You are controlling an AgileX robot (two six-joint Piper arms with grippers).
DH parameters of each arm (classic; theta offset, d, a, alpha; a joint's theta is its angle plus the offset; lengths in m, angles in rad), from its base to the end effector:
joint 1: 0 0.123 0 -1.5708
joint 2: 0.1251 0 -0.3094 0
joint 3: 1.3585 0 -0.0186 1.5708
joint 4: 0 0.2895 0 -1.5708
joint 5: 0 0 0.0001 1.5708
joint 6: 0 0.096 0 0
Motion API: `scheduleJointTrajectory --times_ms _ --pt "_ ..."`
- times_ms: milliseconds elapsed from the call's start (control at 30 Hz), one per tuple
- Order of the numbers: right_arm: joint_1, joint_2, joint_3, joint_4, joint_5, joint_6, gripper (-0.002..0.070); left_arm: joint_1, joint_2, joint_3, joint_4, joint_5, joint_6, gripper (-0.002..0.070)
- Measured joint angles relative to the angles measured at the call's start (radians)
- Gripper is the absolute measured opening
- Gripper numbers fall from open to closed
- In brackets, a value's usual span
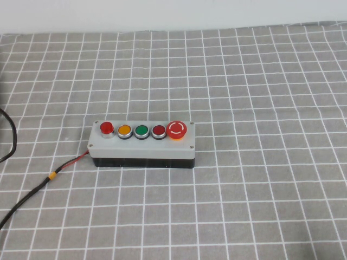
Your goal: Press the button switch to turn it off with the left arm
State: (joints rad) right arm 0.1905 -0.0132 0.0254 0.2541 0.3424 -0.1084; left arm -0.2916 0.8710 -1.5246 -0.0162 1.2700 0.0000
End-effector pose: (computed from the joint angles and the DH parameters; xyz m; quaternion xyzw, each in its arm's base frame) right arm 0.0695 0.0217 0.1734 -0.0491 0.7901 0.1308 0.5968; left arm 0.1104 -0.0347 0.5433 0.1278 0.8579 -0.0801 0.4911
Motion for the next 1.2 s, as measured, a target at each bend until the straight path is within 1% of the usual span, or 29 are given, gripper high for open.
scheduleJointTrajectory --times_ms 200,300,400,467,633,767,1067,1200 --pt "0.0 0.0 0.0 0.0 0.0 0.0 -0.0016 0.0 -0.171 0.052 0.002 0.006 0.0 -0.0003" --pt "0.0 0.0 0.0 0.0 0.0 0.0 -0.0016 0.0 -0.25 0.135 -0.004 0.007 0.0 -0.0003" --pt "0.0 0.0 0.0 0.0 0.0 0.0 -0.0016 0.0 -0.319 0.256 -0.06 -0.002 -0.007 -0.0003" --pt "0.0 0.0 0.0 0.0 0.0 0.0 -0.0016 0.0 -0.373 0.358 -0.094 -0.049 -0.007 -0.0003" --pt "0.0 0.0 0.0 0.0 0.0 0.0 -0.0016 0.0 -0.532 0.585 -0.097 -0.193 -0.007 -0.0003" --pt "0.0 0.0 0.0 0.0 0.0 0.0 -0.0017 0.0 -0.658 0.702 -0.091 -0.236 -0.009 -0.0003" --pt "0.0 0.0 0.0 0.0 0.0 0.0 -0.0016 0.0 -0.7 0.805 -0.086 -0.305 -0.007 -0.0003" --pt "0.0 0.0 0.0 0.0 0.0 0.0 -0.0016 0.0 -0.7 0.82 -0.046 -0.353 -0.007 -0.0003"
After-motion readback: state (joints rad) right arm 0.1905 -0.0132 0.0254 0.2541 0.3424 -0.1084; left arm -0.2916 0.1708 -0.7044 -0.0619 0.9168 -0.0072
